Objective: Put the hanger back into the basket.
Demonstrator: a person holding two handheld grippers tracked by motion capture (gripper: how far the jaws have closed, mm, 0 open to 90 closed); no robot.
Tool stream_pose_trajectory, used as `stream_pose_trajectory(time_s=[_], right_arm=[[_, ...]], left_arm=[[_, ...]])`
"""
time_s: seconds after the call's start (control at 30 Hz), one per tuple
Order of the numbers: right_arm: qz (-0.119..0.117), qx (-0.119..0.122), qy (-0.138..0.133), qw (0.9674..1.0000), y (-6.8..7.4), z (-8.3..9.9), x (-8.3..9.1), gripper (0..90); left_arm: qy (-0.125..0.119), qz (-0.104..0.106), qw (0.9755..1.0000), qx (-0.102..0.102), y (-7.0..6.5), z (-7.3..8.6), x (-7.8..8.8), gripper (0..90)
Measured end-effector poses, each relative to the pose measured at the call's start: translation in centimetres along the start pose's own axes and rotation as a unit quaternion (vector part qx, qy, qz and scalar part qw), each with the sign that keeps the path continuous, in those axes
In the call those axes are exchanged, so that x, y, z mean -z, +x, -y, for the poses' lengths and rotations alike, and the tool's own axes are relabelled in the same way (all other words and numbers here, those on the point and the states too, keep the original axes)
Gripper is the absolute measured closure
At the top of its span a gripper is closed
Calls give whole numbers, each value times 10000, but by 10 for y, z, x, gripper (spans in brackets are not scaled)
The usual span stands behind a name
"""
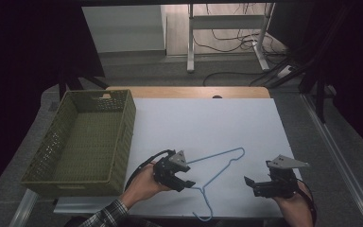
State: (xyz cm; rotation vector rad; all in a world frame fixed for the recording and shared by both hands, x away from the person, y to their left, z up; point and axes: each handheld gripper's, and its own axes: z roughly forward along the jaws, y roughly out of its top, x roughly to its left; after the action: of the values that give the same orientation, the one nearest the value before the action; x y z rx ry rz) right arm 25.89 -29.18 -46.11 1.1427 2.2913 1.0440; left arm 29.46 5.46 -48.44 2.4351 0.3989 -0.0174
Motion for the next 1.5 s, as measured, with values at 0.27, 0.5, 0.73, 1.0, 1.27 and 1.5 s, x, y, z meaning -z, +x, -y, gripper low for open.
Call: stream_pose_trajectory(time_s=[0.27,0.5,0.73,1.0,1.27,1.5], right_arm=[[-24,54,55,10000,1,0,-2,13],[-37,99,93,9999,2,0,-3,15],[-41,125,121,9998,3,0,-4,17],[-78,202,301,9993,20,-7,-4,30],[-762,393,755,9935,70,-23,-20,18],[-1083,615,1075,9864,101,-35,-41,281]], left_arm=[[314,207,9980,-505,3,3,-23,733],[574,253,9948,-796,4,8,-35,776],[494,330,9934,-984,7,12,-35,855],[386,248,9907,-1283,4,11,-34,861],[168,298,9917,-1235,2,7,-29,862],[50,286,9923,-1202,6,7,-24,861]])
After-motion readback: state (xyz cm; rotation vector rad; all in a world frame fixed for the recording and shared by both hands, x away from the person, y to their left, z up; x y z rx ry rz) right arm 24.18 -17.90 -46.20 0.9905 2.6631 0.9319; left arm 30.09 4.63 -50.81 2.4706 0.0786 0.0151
